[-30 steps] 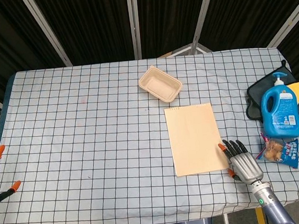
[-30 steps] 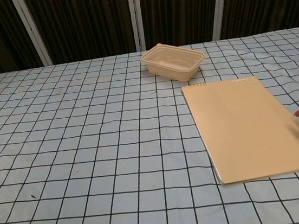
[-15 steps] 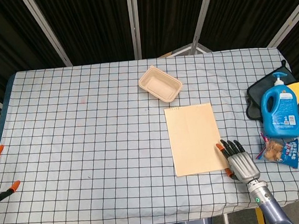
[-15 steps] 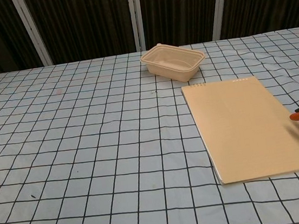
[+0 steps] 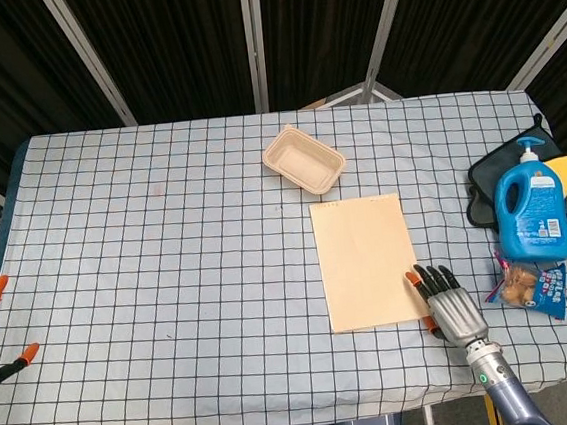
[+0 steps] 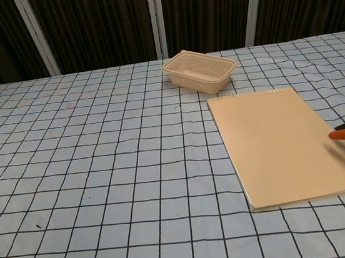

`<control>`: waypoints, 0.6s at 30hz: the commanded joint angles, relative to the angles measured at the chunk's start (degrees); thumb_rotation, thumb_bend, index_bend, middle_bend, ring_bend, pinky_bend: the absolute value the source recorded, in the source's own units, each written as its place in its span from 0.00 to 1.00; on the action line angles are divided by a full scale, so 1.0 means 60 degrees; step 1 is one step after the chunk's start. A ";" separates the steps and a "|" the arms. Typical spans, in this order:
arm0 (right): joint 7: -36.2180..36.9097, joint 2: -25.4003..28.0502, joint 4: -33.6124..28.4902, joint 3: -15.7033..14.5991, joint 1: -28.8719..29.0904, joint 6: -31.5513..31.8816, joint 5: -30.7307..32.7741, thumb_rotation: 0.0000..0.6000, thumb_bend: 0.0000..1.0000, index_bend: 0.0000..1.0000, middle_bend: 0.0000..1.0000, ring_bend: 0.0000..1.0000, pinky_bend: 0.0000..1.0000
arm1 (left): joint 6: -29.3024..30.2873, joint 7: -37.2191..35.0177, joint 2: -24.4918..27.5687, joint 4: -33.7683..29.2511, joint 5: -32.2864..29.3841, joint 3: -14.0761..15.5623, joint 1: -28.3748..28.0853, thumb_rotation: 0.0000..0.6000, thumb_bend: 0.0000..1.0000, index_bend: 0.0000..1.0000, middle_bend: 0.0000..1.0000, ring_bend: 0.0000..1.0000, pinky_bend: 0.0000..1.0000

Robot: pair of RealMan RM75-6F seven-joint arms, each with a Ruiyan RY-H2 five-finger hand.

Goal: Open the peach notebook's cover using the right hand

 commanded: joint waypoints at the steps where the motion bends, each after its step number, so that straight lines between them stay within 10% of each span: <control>1: -0.0074 -0.0084 0.0055 0.0032 0.0068 -0.0092 0.0058 1.00 0.40 0.00 0.00 0.00 0.00 | 0.0009 -0.0011 0.0004 -0.0006 0.0008 0.0001 0.0004 1.00 0.11 0.00 0.00 0.00 0.00; 9: -0.0414 -0.0575 0.0266 0.0315 0.0415 -0.0299 0.0208 1.00 0.62 0.00 0.00 0.00 0.00 | 0.0024 -0.0087 0.0008 0.0012 0.0032 -0.0011 -0.0004 1.00 0.11 0.00 0.00 0.00 0.00; 18: -0.0578 -0.0792 0.0010 0.0800 0.0966 -0.0751 0.0582 1.00 0.60 0.00 0.00 0.00 0.00 | -0.0030 -0.0186 0.0030 0.0036 -0.0035 -0.0030 -0.0018 1.00 0.11 0.00 0.00 0.00 0.00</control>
